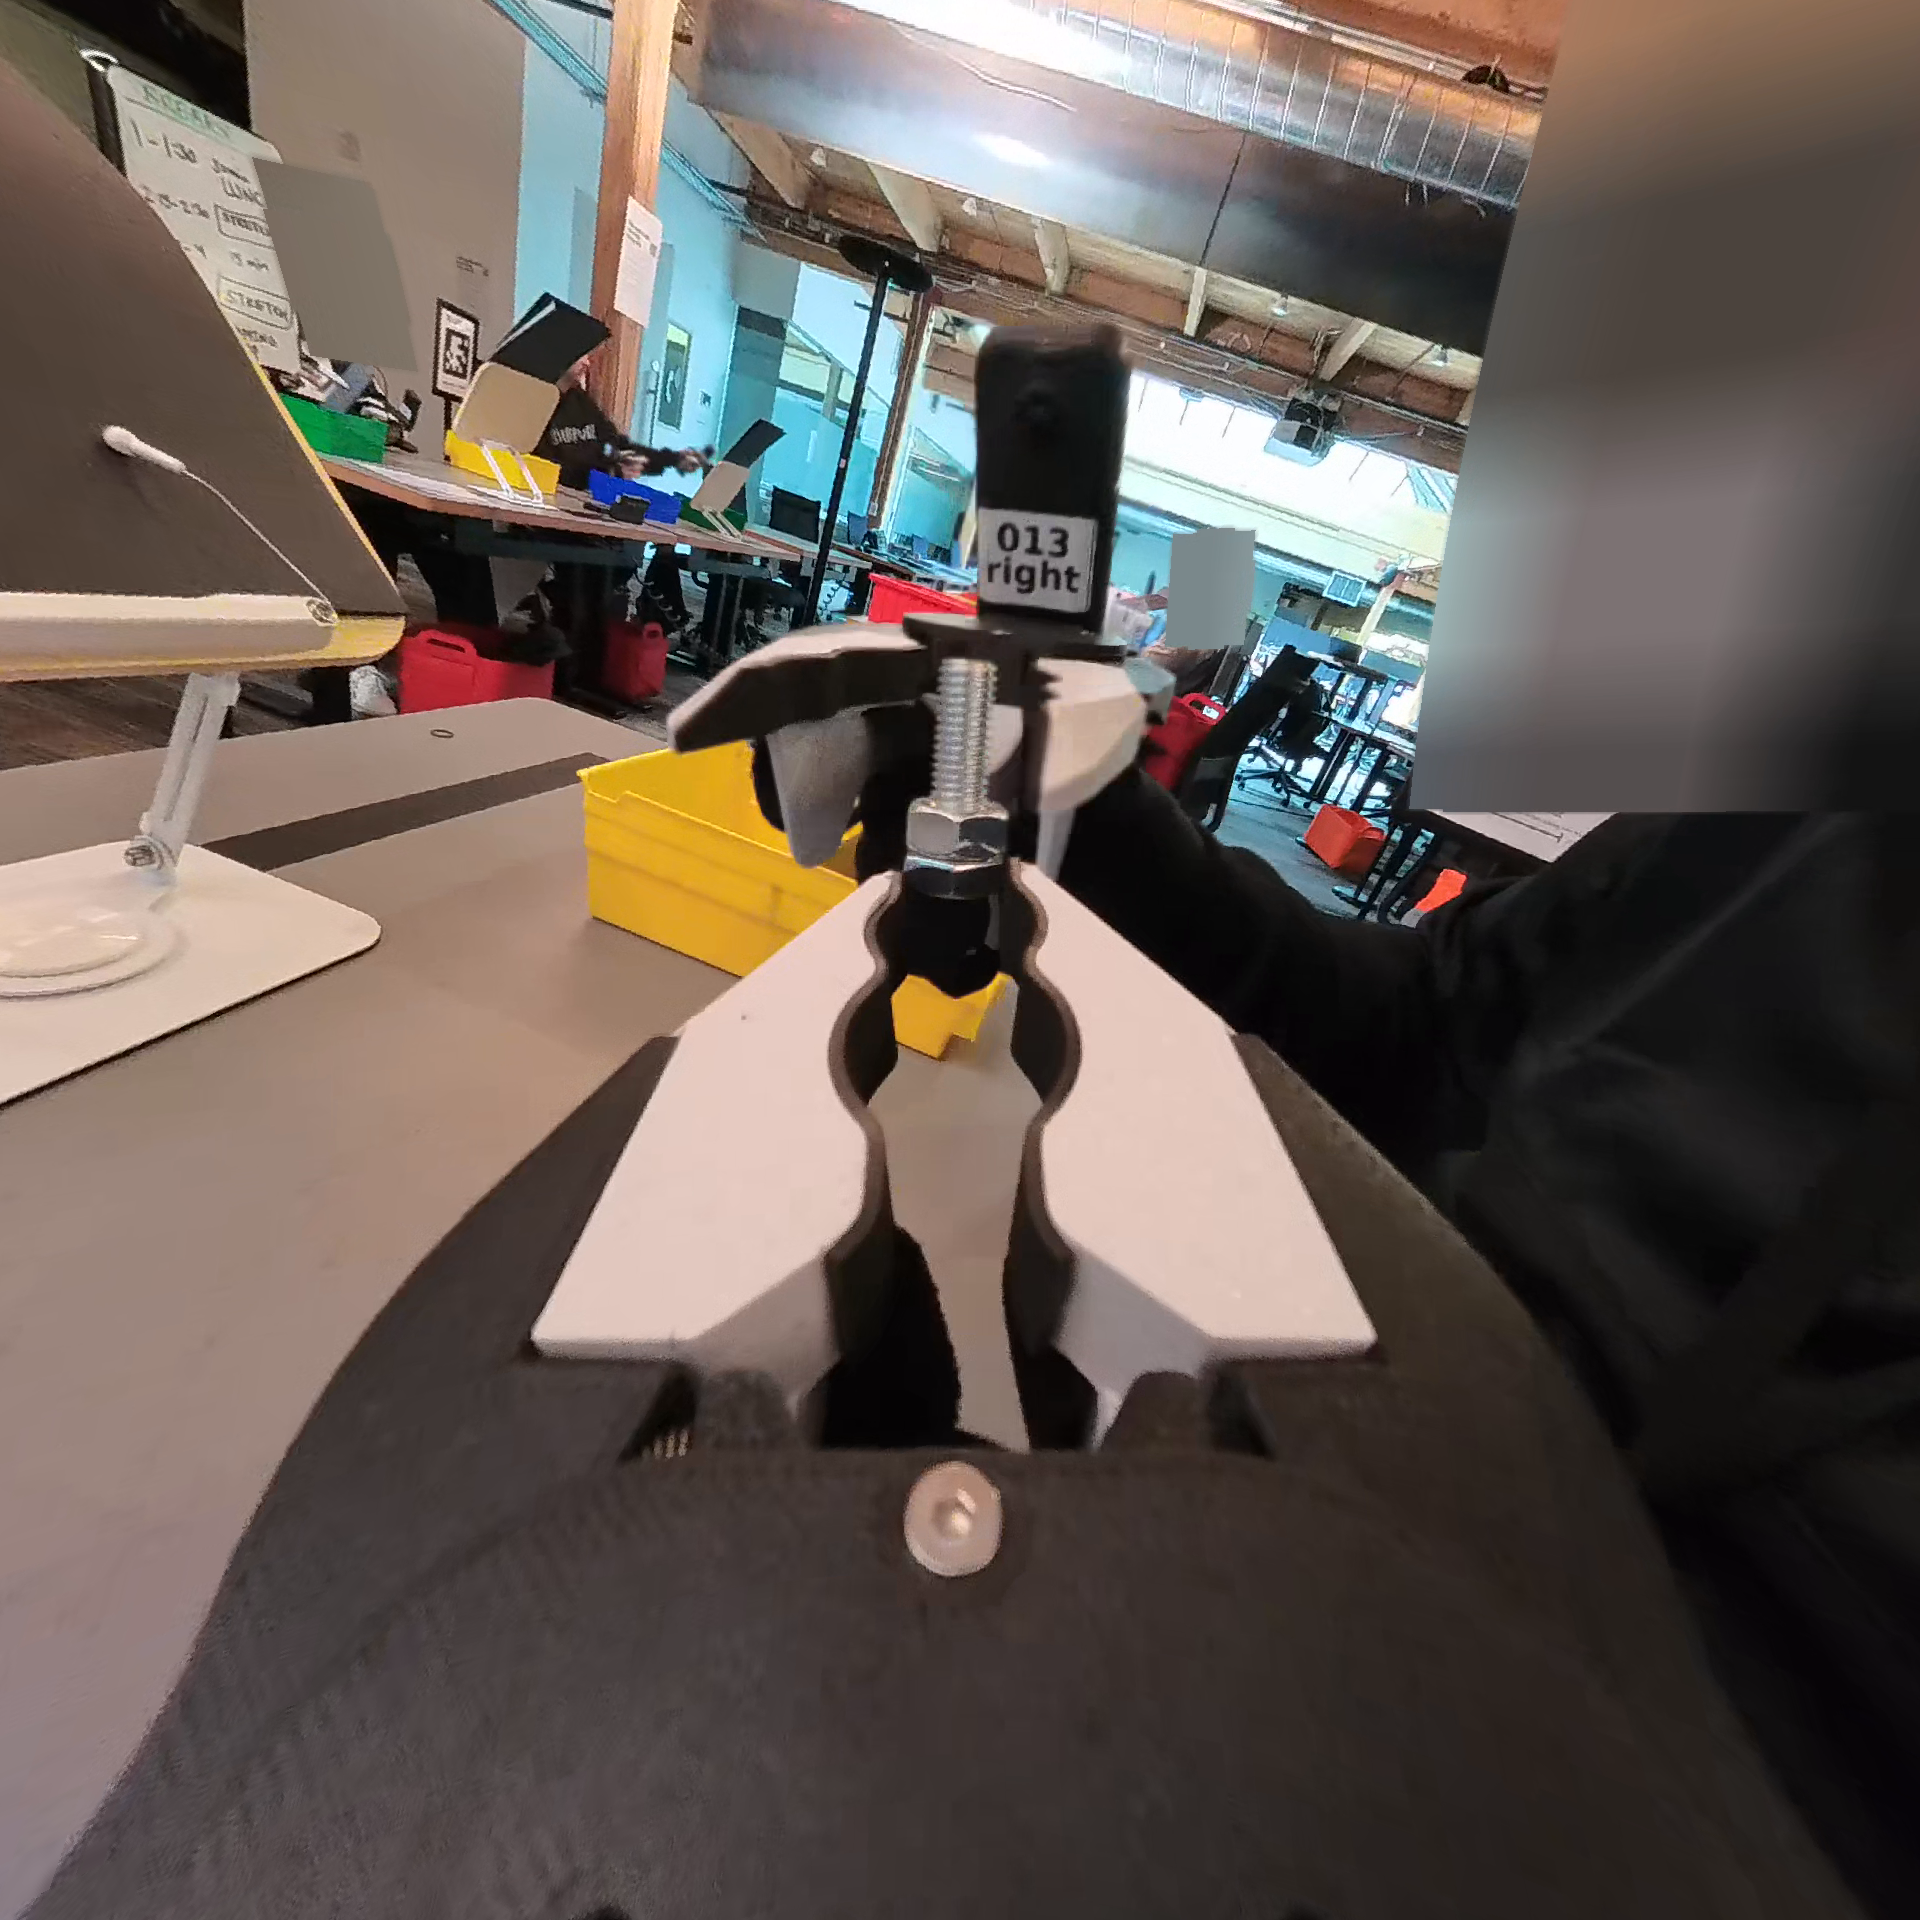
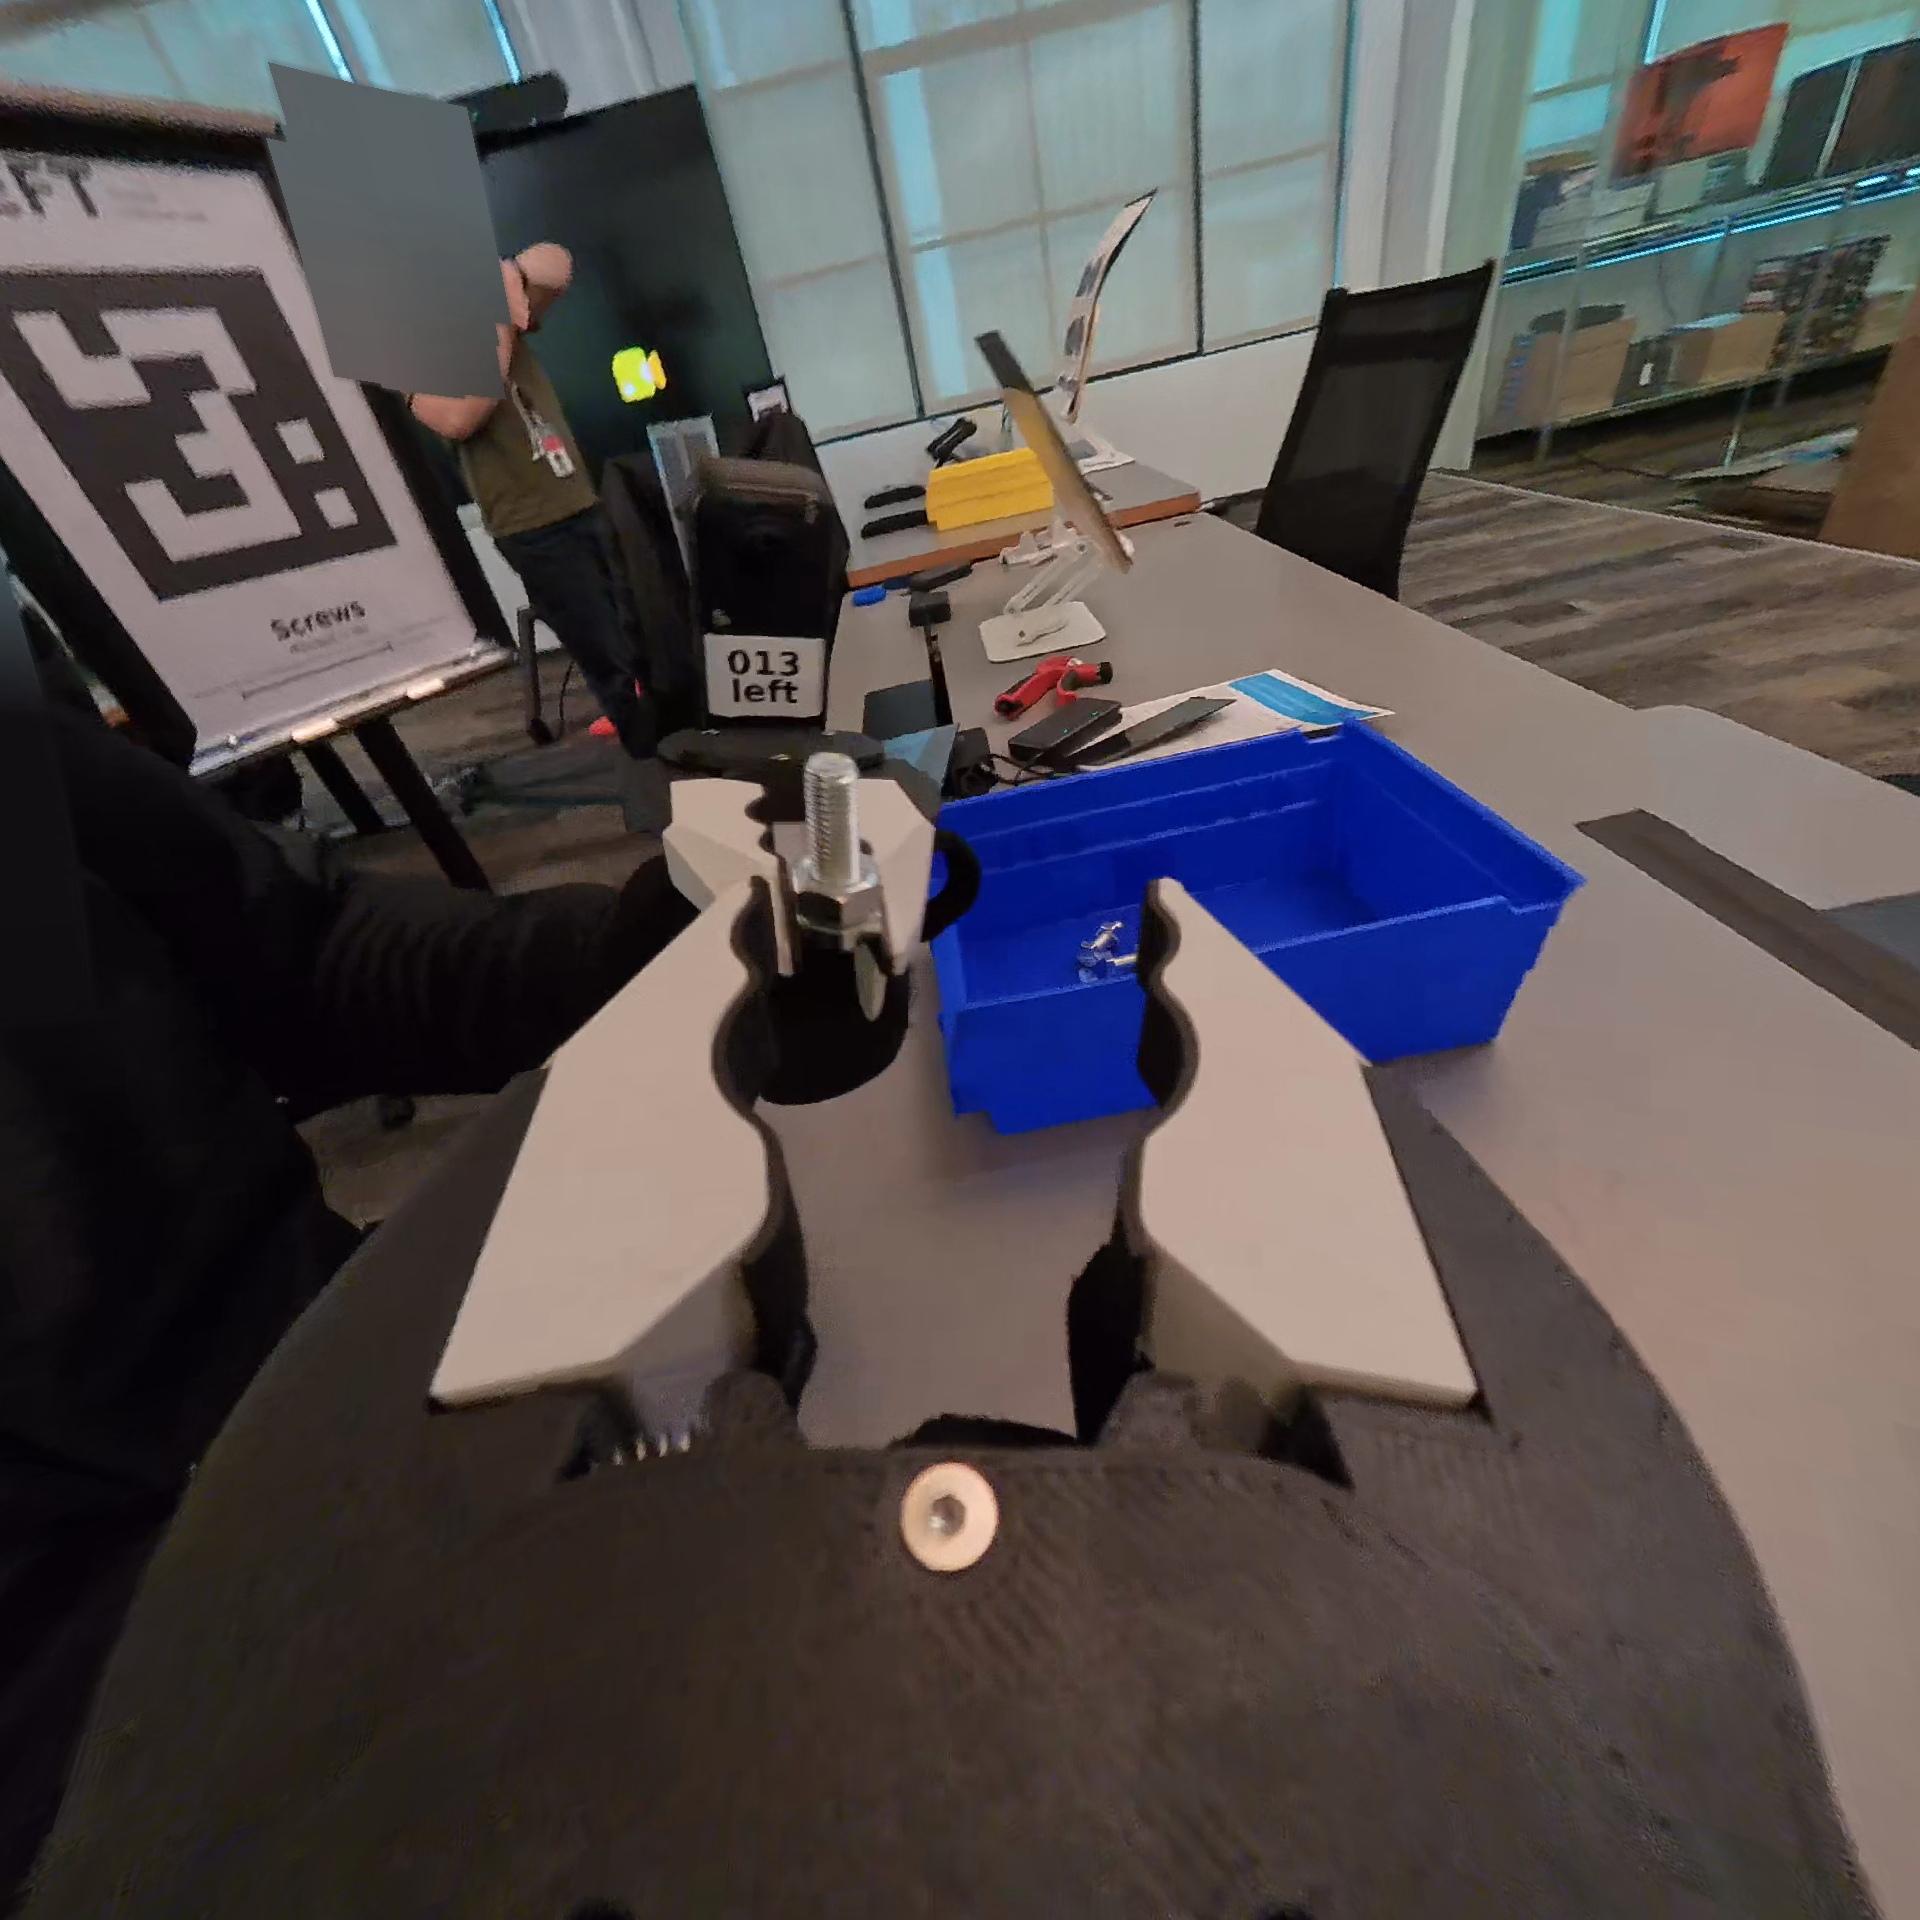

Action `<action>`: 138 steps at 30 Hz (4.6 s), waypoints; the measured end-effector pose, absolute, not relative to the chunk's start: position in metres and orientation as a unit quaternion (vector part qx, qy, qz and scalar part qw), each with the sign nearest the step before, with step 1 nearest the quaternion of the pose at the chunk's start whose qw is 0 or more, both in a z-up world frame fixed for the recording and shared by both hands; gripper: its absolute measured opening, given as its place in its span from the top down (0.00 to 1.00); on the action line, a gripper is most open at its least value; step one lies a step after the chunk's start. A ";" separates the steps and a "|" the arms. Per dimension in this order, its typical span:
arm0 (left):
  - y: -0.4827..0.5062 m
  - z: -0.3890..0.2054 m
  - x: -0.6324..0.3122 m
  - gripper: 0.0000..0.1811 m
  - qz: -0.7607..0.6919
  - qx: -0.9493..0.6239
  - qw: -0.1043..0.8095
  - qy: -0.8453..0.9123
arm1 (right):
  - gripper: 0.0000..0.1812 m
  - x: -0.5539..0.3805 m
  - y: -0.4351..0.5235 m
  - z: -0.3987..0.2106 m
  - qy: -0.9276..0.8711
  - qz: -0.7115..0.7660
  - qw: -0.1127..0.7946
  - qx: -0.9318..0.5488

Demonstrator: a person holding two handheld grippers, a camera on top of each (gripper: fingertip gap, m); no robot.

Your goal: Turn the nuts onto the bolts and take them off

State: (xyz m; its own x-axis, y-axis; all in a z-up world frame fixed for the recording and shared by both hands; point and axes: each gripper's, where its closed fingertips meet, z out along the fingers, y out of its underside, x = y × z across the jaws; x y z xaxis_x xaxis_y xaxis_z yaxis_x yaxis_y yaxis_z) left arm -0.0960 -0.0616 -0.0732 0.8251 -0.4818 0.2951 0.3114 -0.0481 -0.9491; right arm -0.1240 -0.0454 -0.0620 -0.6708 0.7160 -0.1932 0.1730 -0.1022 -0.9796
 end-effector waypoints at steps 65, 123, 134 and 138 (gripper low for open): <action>-0.066 -0.060 -0.088 0.92 -0.271 -0.657 0.697 0.098 | 0.50 -0.121 -0.054 -0.042 -0.633 0.669 0.210 -0.328; -0.071 -0.052 -0.085 0.92 -0.259 -0.650 0.705 0.112 | 0.49 -0.132 -0.061 -0.037 -0.639 0.651 0.227 -0.340; -0.072 -0.053 -0.089 0.92 -0.265 -0.644 0.709 0.109 | 0.48 -0.121 -0.045 -0.032 -0.638 0.648 0.239 -0.341; -0.073 -0.051 -0.087 0.92 -0.263 -0.644 0.709 0.113 | 0.50 -0.127 -0.061 -0.029 -0.644 0.650 0.230 -0.332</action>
State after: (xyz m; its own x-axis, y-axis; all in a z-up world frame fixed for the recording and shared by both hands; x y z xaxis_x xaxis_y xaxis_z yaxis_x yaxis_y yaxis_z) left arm -0.0874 -0.0728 -0.0513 0.8364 -0.5184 0.1780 0.2270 0.0322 -0.9734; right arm -0.1274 -0.0607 -0.0291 -0.6737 0.7267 -0.1343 0.1282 -0.0641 -0.9897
